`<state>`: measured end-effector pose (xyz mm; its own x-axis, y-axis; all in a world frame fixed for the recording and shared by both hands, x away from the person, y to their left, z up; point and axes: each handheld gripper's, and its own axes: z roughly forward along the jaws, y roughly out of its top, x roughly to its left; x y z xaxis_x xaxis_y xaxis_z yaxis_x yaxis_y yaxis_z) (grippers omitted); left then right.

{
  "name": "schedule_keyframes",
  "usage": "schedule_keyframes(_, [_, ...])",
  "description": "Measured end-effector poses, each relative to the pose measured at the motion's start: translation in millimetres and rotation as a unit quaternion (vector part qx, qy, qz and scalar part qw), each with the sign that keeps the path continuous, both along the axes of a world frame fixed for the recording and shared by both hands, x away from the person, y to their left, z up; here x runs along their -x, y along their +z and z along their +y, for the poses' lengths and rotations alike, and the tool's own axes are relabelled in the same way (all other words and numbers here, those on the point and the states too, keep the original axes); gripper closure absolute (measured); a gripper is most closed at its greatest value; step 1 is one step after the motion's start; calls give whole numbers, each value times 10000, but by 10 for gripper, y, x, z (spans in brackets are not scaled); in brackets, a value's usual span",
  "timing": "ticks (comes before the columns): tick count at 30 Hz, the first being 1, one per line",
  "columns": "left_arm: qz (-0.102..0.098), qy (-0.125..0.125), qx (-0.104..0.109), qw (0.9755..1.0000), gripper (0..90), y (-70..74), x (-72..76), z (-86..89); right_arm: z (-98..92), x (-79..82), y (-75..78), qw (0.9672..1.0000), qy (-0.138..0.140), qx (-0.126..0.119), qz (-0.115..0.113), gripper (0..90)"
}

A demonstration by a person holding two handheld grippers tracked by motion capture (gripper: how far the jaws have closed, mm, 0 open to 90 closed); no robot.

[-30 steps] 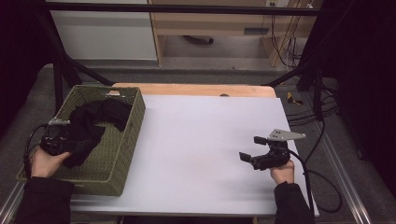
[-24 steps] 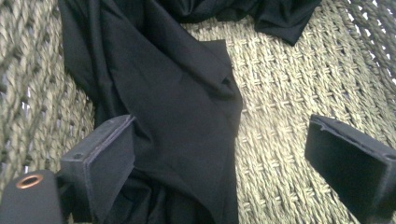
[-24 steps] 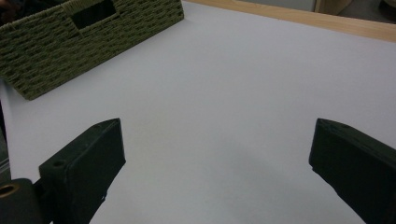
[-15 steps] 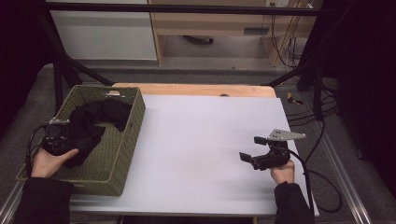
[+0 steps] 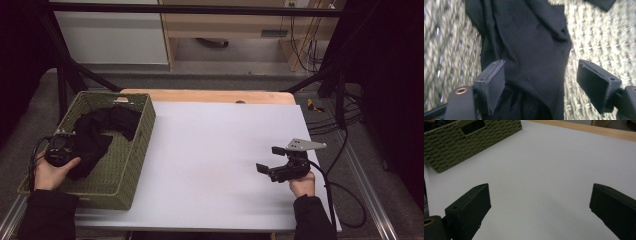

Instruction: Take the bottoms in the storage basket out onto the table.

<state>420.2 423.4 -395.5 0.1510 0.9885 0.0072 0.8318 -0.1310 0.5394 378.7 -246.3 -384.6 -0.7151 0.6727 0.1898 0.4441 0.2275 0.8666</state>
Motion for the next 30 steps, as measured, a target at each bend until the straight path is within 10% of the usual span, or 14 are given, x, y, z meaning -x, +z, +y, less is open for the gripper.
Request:
schedule_keyframes(13, [-38, 48, -134, 9999, 287, -108, 20, 37, 1, -2, -2, 10000, 2, 5, -1, 39])
schedule_keyframes(30, [411, -291, -22, 9987, 861, -144, 55, -8, -1, 1, 0, 10000, 1, 8, 2, 39])
